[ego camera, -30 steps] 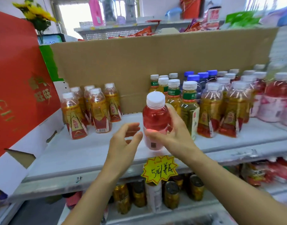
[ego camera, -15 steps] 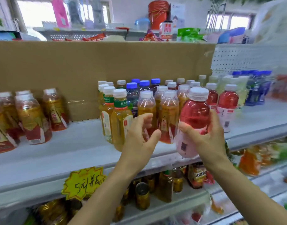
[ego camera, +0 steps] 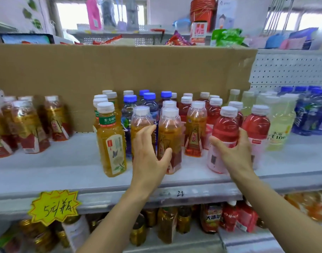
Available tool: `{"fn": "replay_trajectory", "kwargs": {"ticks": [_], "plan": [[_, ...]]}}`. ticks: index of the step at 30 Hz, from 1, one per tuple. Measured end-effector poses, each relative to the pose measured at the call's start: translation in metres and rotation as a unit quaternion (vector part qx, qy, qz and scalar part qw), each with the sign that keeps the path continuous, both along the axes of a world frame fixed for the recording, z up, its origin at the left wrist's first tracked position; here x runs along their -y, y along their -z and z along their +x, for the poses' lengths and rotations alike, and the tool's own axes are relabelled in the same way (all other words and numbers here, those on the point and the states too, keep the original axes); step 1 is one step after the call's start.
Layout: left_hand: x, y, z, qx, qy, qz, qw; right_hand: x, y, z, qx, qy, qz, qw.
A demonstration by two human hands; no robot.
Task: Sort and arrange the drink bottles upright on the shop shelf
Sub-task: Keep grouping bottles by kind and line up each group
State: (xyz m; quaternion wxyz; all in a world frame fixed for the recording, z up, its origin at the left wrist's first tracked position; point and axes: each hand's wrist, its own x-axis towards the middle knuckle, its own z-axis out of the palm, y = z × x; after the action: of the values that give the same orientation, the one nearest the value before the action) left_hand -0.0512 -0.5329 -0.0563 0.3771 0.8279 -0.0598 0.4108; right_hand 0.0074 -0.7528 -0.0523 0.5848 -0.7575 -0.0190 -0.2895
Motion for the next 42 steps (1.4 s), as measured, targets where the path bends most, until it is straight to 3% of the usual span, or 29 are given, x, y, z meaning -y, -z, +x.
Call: {"fn": "replay_trajectory", "kwargs": {"ticks": [4,8,11,13,14,18,21,25,31,35,42], "plan": [[-0.004,-0.007,0.003,0.031,-0.067,0.000,0.997,0.000,0.003,0.010,0.004,-0.019,-0.002,1.000],[-0.011,-0.006,0.007,0.008,-0.072,-0.029,0.997,-0.003,0.002,0.009,0.005,0.002,-0.008,1.000],[-0.017,-0.003,0.012,-0.045,-0.045,-0.072,0.995,-0.011,-0.004,-0.006,0.167,0.066,-0.115,0.977],[-0.021,-0.001,0.016,-0.081,-0.024,-0.101,0.991,-0.026,-0.009,-0.018,0.277,0.035,-0.189,0.941],[-0.022,-0.001,0.019,-0.094,-0.017,-0.114,0.989,-0.036,-0.009,-0.022,0.283,-0.009,-0.208,0.936],[-0.025,0.001,0.025,-0.105,-0.033,-0.121,0.987,-0.077,-0.006,-0.027,0.061,-0.228,-0.156,0.959],[-0.028,-0.001,0.026,-0.100,-0.050,-0.102,0.988,-0.094,-0.004,-0.009,-0.030,-0.279,-0.090,0.956],[-0.029,-0.002,0.017,-0.089,-0.055,-0.079,0.991,-0.096,0.003,0.006,-0.022,-0.251,-0.071,0.965],[-0.026,0.003,-0.014,-0.057,0.009,-0.145,0.988,-0.087,0.006,-0.001,0.027,-0.249,-0.035,0.967],[-0.036,-0.005,-0.039,-0.024,0.043,-0.201,0.978,-0.088,-0.004,-0.022,0.062,-0.269,-0.008,0.961],[-0.095,-0.011,-0.076,-0.015,0.046,-0.202,0.978,-0.140,-0.024,-0.063,0.083,-0.328,0.003,0.941]]}}
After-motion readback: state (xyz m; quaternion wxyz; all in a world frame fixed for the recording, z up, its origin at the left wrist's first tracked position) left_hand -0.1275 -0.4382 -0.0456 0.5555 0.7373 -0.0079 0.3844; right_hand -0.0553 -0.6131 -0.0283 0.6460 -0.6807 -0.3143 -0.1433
